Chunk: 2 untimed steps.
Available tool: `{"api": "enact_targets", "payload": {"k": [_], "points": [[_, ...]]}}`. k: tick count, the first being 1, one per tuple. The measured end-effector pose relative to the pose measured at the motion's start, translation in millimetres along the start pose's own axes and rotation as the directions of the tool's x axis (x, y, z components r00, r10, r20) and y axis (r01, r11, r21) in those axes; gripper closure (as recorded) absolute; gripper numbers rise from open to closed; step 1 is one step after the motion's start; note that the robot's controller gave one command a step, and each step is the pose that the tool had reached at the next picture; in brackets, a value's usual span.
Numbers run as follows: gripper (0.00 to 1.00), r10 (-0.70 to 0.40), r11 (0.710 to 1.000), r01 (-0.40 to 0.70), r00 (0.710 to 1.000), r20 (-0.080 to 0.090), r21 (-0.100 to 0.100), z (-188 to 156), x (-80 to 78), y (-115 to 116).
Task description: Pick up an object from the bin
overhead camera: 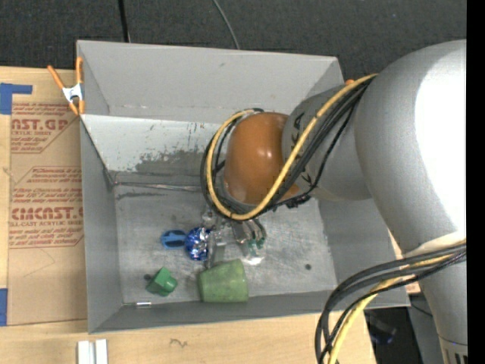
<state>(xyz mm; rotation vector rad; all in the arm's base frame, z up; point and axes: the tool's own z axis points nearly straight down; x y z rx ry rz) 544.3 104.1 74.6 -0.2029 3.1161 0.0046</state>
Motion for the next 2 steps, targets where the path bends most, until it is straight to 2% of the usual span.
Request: {"api": "enact_targets", "payload": {"k": [1,2], "points": [[1.00,-0.454,0.891,0.454,0.891,0.003,-0.001,0,33.6,-17],[1.00,-0.406,0.914,0.406,0.914,-0.010,-0.003,-143,43.8,-12]]}}
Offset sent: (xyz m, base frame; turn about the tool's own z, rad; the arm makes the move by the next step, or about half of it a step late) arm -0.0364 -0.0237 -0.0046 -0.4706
